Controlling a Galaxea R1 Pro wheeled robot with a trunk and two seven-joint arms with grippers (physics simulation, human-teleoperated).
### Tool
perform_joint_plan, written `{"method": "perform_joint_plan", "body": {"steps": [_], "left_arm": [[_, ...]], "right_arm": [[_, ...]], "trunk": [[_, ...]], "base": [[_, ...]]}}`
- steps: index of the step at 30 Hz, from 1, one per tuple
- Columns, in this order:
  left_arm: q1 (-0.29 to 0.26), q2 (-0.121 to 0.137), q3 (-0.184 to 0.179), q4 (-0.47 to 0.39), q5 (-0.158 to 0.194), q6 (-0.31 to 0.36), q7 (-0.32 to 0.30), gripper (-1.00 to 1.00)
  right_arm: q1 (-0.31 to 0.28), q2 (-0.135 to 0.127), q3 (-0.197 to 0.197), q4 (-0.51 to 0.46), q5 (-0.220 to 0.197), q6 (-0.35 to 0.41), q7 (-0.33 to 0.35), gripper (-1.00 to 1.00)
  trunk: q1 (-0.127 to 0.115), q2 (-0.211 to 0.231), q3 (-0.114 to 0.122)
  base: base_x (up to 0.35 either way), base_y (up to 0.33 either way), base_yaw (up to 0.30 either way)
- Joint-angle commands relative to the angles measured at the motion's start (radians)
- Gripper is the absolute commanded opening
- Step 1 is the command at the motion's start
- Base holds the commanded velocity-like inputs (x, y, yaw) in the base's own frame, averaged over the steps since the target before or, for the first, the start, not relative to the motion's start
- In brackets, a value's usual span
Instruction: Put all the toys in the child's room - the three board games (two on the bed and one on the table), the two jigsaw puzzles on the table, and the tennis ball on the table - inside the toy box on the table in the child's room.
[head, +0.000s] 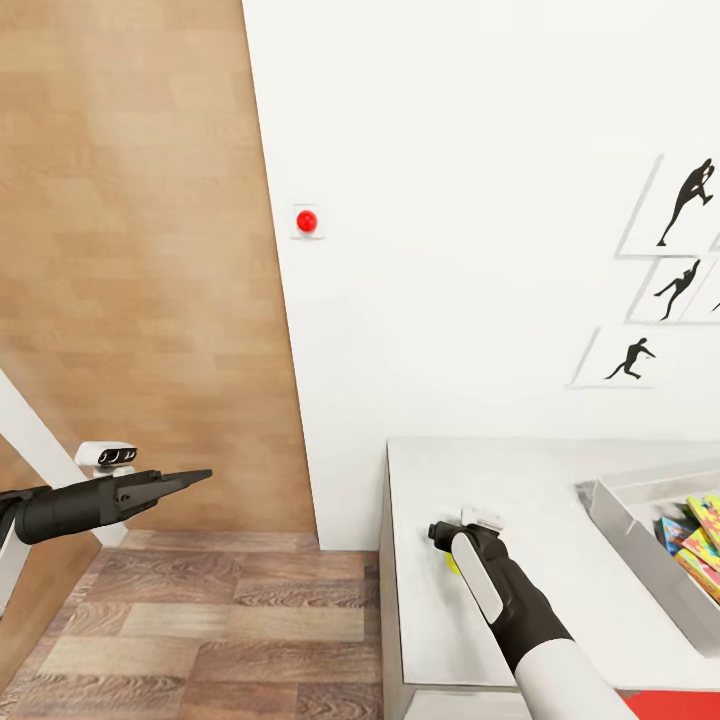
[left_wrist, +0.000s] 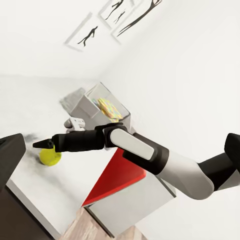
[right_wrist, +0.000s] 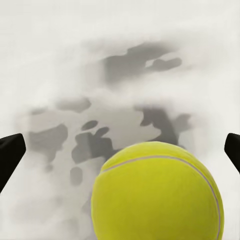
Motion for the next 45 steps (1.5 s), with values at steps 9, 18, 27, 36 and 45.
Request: {"method": "perform_joint_plan", "body": {"steps": [9,18,27,36,45], "left_arm": [[-0.001,0.0,0.0,0.0,-0.001,0.011,-0.004,1.0],[-0.001,0.0,0.0,0.0,-0.001,0.011,-0.004,1.0],[-0.001,0.0,0.0,0.0,-0.001,0.011,-0.004,1.0],[-0.001,-0.001,0.0,0.0,-0.001,0.011,-0.004,1.0],[-0.001,-0.001,0.0,0.0,-0.001,0.011,-0.004,1.0]], "right_arm": [[-0.001,-0.001,0.003,-0.001,-0.011,0.002,-0.01,1.0],[0.0,-0.001,0.004,-0.001,-0.01,0.002,-0.01,1.0],[-0.001,-0.001,0.003,-0.001,-0.011,0.002,-0.009,1.0],[-0.001,-0.001,0.003,-0.001,-0.012,0.002,-0.009,1.0],[0.0,-0.001,0.003,-0.001,-0.012,0.002,-0.009,1.0]], "trunk": [[0.001,-0.002,-0.002],[0.001,-0.002,-0.002],[0.001,-0.002,-0.002],[0.001,-0.002,-0.002],[0.001,-0.002,-0.002]], "base": [[0.004,0.0,0.0],[-0.001,0.0,0.0],[-0.044,0.0,0.0],[-0.006,0.0,0.0],[-0.055,0.0,0.0]]}}
